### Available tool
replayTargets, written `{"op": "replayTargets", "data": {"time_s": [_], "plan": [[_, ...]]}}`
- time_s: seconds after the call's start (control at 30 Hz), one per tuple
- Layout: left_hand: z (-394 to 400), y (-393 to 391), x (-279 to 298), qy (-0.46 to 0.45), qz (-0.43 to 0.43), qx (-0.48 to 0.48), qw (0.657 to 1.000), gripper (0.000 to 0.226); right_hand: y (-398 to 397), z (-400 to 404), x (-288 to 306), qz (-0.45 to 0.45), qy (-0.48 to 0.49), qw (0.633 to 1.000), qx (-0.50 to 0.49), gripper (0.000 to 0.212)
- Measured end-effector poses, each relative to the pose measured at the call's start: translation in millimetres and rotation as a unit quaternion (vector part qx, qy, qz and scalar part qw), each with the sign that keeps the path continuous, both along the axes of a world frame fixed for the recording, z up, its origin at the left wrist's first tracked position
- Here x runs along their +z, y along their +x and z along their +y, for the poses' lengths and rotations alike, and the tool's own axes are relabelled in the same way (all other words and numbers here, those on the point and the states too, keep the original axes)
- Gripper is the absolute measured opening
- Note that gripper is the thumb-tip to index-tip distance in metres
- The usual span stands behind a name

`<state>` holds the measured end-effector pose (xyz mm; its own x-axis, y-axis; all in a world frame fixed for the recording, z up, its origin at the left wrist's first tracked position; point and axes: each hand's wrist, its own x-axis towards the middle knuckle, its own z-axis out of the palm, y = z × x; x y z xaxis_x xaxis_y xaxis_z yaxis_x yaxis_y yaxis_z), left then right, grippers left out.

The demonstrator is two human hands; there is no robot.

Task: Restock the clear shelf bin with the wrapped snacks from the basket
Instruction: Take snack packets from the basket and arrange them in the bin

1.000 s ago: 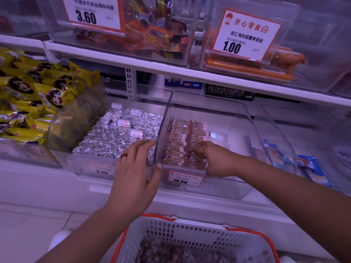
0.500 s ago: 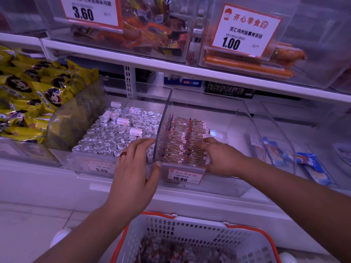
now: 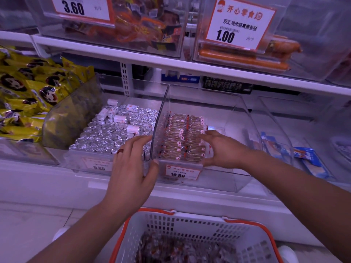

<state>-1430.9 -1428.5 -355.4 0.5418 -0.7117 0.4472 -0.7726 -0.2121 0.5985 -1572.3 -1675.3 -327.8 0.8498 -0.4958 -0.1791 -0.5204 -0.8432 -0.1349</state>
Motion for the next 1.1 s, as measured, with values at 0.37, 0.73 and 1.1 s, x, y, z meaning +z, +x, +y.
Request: {"op": "replayTargets", "data": {"time_s": [0.37, 0.73, 1.1], "plan": [[16.3, -48.9, -23.3, -0.143, -0.170, -0.177, 0.959, 0.033, -118.4, 115.8, -27.5, -0.467, 0.011, 0.884, 0.029, 0.019], [71.9, -77.3, -260.6, 0.531, -0.055, -0.215, 0.818, 0.057, -189.2, 129.1, -325.8, 0.140, 0.185, 0.931, -0.281, 0.081], [-10.7, -117.0, -334.8, 0.521, -0.080, -0.251, 0.812, 0.067, -125.2, 173.1, -407.4, 0.169, 0.094, 0.968, -0.160, 0.076]]}}
